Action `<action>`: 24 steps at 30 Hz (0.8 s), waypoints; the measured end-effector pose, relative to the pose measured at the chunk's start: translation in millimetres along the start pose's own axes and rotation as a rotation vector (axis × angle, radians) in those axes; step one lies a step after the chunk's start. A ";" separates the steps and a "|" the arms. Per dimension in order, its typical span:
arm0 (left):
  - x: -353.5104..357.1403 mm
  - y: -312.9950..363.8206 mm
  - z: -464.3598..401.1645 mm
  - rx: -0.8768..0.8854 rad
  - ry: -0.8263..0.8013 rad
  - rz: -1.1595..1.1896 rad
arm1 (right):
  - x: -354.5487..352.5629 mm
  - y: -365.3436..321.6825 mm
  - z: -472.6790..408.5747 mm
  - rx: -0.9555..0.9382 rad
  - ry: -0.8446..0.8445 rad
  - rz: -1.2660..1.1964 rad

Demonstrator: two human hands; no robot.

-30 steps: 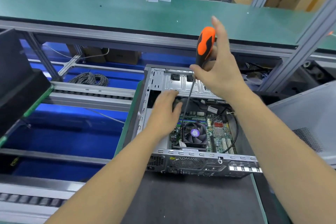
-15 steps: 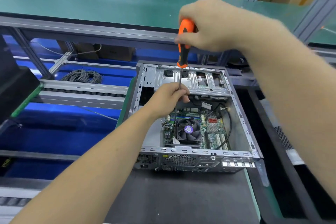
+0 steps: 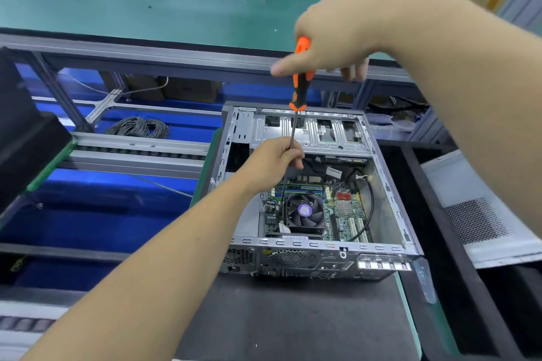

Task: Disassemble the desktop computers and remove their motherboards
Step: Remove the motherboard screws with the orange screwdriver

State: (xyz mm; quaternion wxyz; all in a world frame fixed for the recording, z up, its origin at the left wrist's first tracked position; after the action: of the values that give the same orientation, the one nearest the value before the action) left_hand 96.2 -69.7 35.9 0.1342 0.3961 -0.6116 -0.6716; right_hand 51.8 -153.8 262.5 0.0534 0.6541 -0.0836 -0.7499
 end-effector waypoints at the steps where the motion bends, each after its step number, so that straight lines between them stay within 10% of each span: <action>1: 1.6 0.5 0.0 0.001 -0.012 0.005 | 0.5 2.1 -2.0 0.002 0.010 0.048; 20: -1.6 -6.3 1.6 -0.025 -0.001 0.001 | -4.6 -1.5 -1.3 -0.198 -0.007 -0.019; 24: -3.0 -8.1 -0.3 -0.038 -0.006 -0.016 | -2.5 0.5 -7.5 -0.011 0.004 -0.043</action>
State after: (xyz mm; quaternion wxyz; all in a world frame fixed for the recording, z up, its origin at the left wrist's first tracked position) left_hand 100.8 -66.2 29.5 0.1347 0.3963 -0.5958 -0.6854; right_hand 59.6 -154.2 264.1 0.0411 0.6569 -0.0653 -0.7500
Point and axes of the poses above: each hand's wrist, its own z-axis away from the middle knuckle, its own x-axis out of the palm, y = z × x, the point moved 3 cm from there along -z, towards the middle knuckle, and after that the axes turned 4 degrees about z, right-handed, at the moved point
